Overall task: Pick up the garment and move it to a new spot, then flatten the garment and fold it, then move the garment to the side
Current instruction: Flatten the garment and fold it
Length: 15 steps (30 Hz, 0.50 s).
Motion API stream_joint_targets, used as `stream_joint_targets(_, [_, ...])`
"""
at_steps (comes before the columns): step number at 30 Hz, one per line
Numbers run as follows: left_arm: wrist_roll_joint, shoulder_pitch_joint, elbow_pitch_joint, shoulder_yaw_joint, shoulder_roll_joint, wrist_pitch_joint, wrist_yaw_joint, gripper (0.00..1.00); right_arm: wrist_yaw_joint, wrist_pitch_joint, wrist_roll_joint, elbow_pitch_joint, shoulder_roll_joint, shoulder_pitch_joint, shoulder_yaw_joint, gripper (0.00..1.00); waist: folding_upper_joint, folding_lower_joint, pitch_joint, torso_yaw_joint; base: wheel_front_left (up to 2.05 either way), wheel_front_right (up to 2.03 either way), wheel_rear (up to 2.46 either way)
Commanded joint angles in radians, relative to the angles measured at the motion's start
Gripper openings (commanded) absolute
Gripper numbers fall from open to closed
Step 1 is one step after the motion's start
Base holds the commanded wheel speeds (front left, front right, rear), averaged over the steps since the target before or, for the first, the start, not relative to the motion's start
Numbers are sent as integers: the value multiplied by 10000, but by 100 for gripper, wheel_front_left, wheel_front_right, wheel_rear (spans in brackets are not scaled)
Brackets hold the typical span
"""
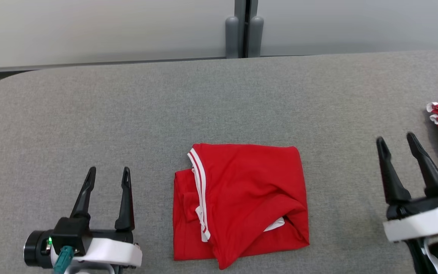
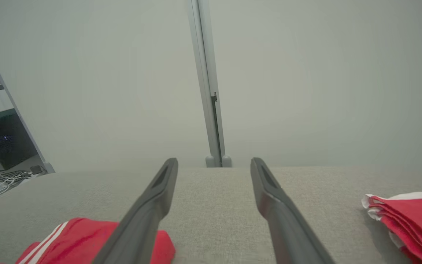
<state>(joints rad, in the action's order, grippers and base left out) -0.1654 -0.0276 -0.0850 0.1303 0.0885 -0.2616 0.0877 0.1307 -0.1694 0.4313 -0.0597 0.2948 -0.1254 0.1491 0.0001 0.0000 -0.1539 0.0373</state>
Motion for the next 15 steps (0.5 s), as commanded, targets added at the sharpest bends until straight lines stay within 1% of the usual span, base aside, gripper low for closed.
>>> stream_joint_targets(1, [76,82,-50,-32,85,-41,-17,100,1,43,-51,13,52,134,-66,100,-1,0,107,-75,0,0,0])
stream_joint_targets(5, [84,390,-146,-3,208,16,3,100,1,271,-307,160,215,1039,-465,100,-1,0,438,-185,0,0,0])
stream_joint_targets(8, [40,656,-146,-15,277,101,58,100,1,385,-410,260,207,1614,-627,100,-1,0,703,-225,0,0,0])
stream_joint_targets(15, [-18,1039,88,-82,442,296,175,100,1,542,-553,589,67,2282,-818,100,-1,0,979,-270,0,0,0])
